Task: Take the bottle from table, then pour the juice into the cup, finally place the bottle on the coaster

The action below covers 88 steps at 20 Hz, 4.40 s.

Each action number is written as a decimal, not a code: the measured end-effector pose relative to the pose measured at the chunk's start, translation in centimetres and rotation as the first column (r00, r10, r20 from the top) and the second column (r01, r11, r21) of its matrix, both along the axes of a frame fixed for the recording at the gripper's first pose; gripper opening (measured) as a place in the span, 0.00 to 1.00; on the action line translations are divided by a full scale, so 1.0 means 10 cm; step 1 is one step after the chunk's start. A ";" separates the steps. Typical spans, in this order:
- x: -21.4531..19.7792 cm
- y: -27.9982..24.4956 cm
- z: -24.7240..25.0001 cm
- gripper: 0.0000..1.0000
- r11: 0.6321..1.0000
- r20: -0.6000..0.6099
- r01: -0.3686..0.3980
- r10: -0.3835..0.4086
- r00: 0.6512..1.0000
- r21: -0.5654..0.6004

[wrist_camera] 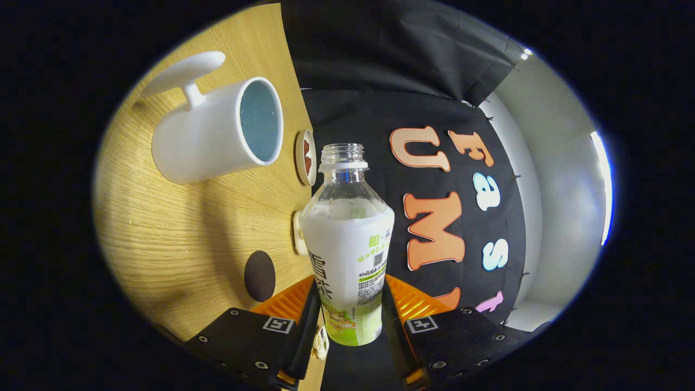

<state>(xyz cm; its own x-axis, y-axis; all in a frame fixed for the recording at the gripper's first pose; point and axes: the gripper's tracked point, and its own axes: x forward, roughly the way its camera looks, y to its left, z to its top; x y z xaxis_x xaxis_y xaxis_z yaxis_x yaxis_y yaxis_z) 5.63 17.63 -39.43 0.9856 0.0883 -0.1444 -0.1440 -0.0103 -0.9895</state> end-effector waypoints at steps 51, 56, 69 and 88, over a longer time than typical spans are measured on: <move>0.08 0.23 0.51 0.60 0.963 0.158 -0.093 0.136 0.978 -0.252; 0.08 0.26 0.56 0.60 0.955 0.175 -0.096 0.149 0.973 -0.281; 0.07 0.37 0.72 0.60 0.928 0.226 -0.119 0.208 0.952 -0.352; 0.06 0.52 0.80 0.60 0.876 0.237 -0.170 0.302 0.923 -0.452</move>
<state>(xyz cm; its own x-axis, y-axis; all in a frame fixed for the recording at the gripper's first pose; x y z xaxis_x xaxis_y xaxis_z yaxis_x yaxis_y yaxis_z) 6.25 22.79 -31.41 0.9448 0.3203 0.0698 0.2094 -0.4259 -0.8802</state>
